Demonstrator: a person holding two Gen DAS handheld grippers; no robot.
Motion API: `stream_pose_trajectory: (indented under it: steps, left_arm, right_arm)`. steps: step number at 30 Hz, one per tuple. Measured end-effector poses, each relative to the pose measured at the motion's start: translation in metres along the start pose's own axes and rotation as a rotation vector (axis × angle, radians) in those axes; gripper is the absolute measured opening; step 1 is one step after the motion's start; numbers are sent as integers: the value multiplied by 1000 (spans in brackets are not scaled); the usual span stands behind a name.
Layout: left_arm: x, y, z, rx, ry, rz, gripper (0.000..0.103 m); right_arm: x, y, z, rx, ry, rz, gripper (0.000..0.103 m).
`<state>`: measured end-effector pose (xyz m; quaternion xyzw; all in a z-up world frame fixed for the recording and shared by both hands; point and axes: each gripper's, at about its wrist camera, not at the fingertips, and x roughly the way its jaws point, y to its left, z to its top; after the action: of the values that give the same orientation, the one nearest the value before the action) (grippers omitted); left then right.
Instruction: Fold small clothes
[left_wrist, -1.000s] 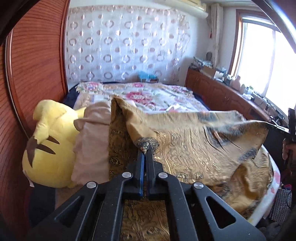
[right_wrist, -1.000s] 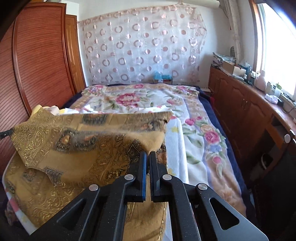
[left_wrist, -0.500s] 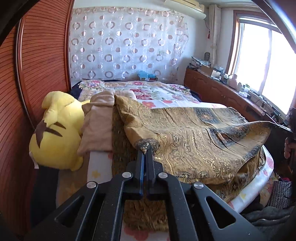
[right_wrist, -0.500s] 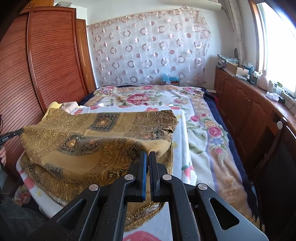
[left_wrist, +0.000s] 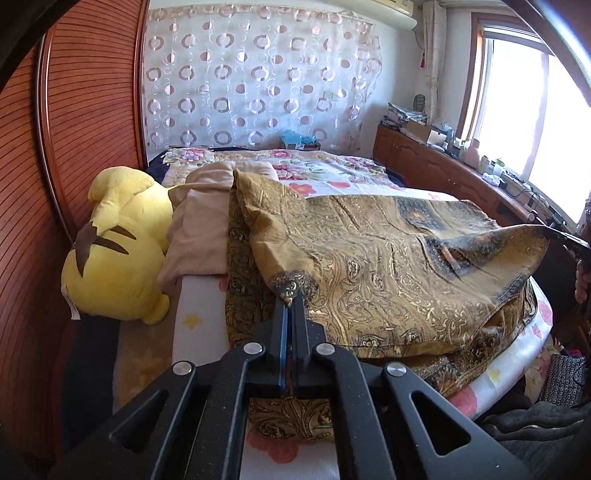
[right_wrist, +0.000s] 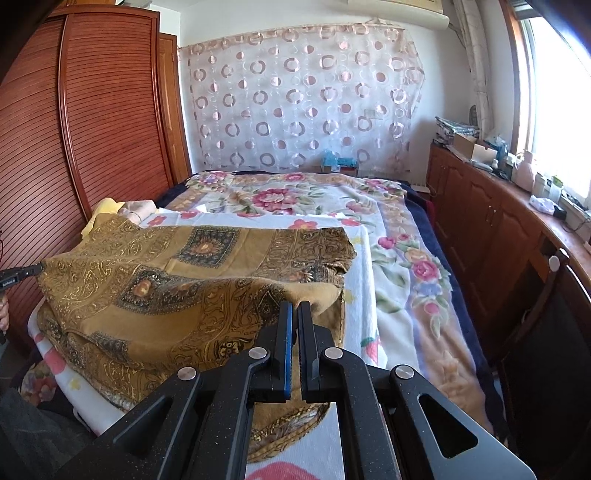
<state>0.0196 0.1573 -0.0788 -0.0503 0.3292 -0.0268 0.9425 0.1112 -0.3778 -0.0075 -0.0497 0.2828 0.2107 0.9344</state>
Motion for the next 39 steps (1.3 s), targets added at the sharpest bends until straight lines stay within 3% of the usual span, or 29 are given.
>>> stream_pose_trajectory:
  steps: [15, 20, 23, 25, 33, 39]
  left_arm:
    - [22, 14, -27, -65, 98, 10, 5]
    - [19, 17, -34, -80, 107, -18, 42]
    - [17, 15, -37, -81, 103, -3, 57]
    - [15, 12, -39, -84, 99, -4, 62]
    - [17, -5, -46, -56, 121, 4, 63]
    - [25, -3, -57, -56, 155, 48, 63]
  right_arm:
    - [31, -9, -36, 71, 147, -8, 3]
    - [23, -5, -36, 67, 144, -17, 18]
    - [21, -3, -40, 54, 154, -32, 28]
    - [21, -2, -45, 52, 164, -33, 29]
    - [32, 1, -64, 90, 212, -15, 30]
    - [40, 15, -65, 28, 215, -56, 31]
